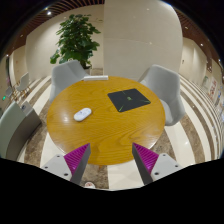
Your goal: Arrange mouse
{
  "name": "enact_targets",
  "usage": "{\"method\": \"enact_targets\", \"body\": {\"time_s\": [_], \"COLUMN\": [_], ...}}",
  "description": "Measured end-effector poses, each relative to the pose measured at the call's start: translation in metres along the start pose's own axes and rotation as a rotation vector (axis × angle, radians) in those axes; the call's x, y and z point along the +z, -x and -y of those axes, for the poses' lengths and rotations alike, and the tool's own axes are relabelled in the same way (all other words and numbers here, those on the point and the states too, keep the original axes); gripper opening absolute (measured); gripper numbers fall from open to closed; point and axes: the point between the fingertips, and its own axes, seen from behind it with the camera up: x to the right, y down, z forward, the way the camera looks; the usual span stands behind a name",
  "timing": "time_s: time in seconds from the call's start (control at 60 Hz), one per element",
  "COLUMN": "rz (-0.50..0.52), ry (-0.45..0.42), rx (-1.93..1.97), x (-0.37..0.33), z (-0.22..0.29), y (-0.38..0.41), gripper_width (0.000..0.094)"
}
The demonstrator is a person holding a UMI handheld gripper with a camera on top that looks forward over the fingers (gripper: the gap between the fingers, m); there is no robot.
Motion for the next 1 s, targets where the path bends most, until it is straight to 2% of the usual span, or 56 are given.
{"method": "enact_targets", "body": {"time_s": [0.183,0.6,1.0], "rz": [0.045,0.142,0.037], "ry": [-0.014,-0.025,-0.011], "rx": [-0.014,-0.078,-0.046], "x": [0.019,0.061,0.141], "z": [-0.004,-0.002,0.017], "y": [0.023,0.133,0.179], "gripper_width": [0.0868,0.0874,0.0867]}}
